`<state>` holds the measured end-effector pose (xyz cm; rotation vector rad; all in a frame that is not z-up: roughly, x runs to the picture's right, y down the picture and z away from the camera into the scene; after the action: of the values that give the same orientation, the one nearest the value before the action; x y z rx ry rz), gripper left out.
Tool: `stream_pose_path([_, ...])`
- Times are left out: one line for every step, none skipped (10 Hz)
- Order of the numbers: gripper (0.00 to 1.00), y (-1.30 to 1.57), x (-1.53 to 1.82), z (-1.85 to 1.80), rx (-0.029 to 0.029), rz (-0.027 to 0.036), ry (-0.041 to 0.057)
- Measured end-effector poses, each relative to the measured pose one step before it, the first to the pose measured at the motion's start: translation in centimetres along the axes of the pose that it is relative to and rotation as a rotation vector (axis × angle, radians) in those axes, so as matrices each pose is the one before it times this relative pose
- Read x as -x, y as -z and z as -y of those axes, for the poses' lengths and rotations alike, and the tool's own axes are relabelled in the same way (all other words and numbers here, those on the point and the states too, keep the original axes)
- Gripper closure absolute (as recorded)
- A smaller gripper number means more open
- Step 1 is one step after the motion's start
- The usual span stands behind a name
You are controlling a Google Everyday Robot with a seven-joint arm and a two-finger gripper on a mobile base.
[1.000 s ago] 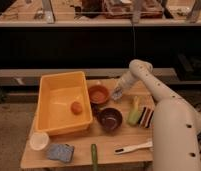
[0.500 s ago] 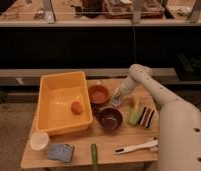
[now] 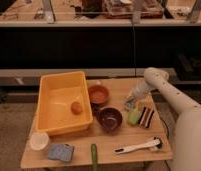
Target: Wipe table surface with towel
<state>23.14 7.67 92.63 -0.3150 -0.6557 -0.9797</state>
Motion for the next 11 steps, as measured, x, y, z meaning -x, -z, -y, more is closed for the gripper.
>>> stream_pose_path([0.96,0.466,-0.819,-1.117,0.01418,-0.02015,-0.02731])
stream_pose_path([0.96,0.28,-1.087,-0.444,0.00925,-0.01887,-0.01987])
stream_pose_path([0.96,0.155,-1.364,0.254,0.00704,-0.0149,-0.00991])
stream_pose_path([0.96,-0.006,-1.451,0.842,0.00848,-0.01202,-0.00359])
stream_pose_path([0.96,-0.222,-1.355,1.155,0.00973,-0.00925,0.0078])
stream_pose_path([0.96,-0.78,-1.414,2.435,0.00781,-0.00252,0.01698])
stream_pose_path([0.96,-0.719,-0.271,1.471,0.00091,0.00801,0.00951])
stream_pose_path([0.96,-0.913,0.104,1.488,-0.00537,0.01499,0.00967])
stream_pose_path([0.96,-1.132,0.516,1.433,-0.01283,0.02102,0.0142])
stream_pose_path([0.96,-1.06,1.142,1.69,-0.02231,0.02591,0.02521])
stream_pose_path([0.96,-0.596,1.042,1.236,-0.02492,0.01667,0.02836])
